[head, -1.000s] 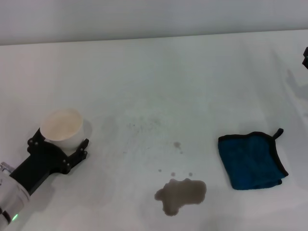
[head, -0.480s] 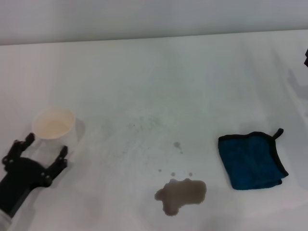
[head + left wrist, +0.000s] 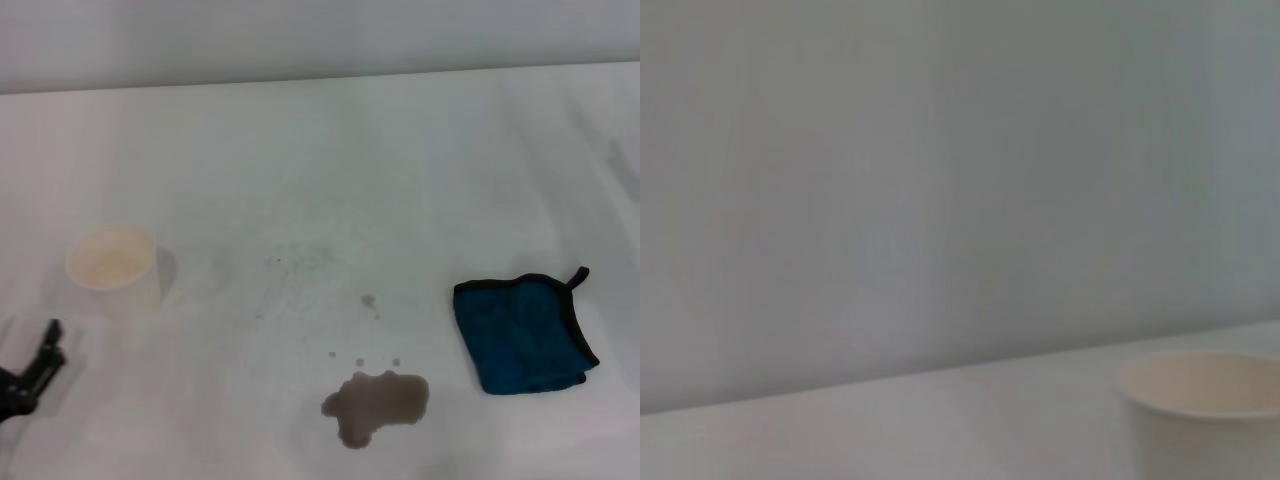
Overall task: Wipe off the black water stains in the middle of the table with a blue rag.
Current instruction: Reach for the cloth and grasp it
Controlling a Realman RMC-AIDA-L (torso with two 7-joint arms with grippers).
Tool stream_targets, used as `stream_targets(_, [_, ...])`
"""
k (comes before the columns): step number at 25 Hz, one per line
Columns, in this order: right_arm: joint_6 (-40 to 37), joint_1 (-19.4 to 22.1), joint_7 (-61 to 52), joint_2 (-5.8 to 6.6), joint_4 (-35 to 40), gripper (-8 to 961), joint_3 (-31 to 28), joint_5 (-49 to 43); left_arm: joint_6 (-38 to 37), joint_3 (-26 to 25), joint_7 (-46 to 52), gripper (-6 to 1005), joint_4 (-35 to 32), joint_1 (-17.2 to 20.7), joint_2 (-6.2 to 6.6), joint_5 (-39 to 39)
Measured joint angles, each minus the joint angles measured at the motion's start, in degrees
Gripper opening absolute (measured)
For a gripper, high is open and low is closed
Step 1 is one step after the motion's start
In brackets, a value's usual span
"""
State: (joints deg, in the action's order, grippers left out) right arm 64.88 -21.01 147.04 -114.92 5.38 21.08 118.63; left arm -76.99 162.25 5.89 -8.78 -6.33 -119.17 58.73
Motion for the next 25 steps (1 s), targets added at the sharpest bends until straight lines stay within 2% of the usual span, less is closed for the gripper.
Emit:
stream_targets(4, [-4.2, 2.7, -22.0, 0.31, 7.5, 866, 4.4, -0.2, -1.4, 0.0, 0.0, 879, 0.3, 0.7, 0.05, 3.6])
stream_targets(6, [-9.0, 5.1, -39.8, 1.41, 14.1, 840, 11.6, -0.4, -2.6, 0.0, 0.0, 879, 1.0, 0.5, 0.14, 4.7])
stream_targets(7, [-9.0, 5.1, -39.8, 1.41, 14.1, 819, 11.6, -0.4, -3.0, 0.0, 0.0, 879, 1.3, 0.5, 0.15, 5.1])
stream_targets(8, [-9.7, 5.8, -44.7, 2.03, 16.1, 799, 14.1, -0.8, -3.8, 0.0, 0.0, 879, 1.8, 0.3, 0.16, 5.8])
stream_targets(11, [-8.3, 6.7, -57.6, 5.08, 19.4, 738, 20.0, -3.8, -5.5, 0.0, 0.0, 880, 3.0, -0.5, 0.20, 7.6])
stream_targets(13, [-6.0, 6.6, -66.1, 7.46, 20.8, 739, 22.5, -7.3, -6.9, -0.1, 0.0, 880, 4.3, -1.4, 0.25, 8.7])
stream_targets(14, [-4.2, 6.2, -71.4, 8.92, 21.5, 740, 23.5, -10.4, -7.7, -0.1, 0.0, 880, 5.2, -2.3, 0.26, 9.4])
stream_targets(16, [-0.3, 5.3, -80.6, 11.04, 23.6, 741, 24.4, -16.7, -8.6, -0.1, 0.0, 879, 6.1, -3.3, 0.37, 10.6])
stream_targets(18, [6.7, 3.8, -93.0, 12.64, 29.5, 742, 24.4, -27.5, -10.0, -0.1, 0.0, 879, 7.3, -4.3, 0.54, 12.1])
stream_targets(19, [6.7, 3.8, -93.0, 12.64, 29.5, 743, 24.4, -27.5, -10.4, -0.1, 0.0, 879, 7.7, -4.6, 0.56, 12.5])
stream_targets(23, [17.2, 2.7, -103.6, 12.72, 38.4, 745, 24.5, -34.5, -12.4, -0.1, 0.1, 879, 9.2, -6.1, 0.56, 16.2])
stream_targets(25, [24.8, 1.4, -107.2, 12.02, 41.5, 747, 24.7, -36.0, -13.1, -0.1, 0.1, 880, 9.7, -6.7, 0.59, 17.5])
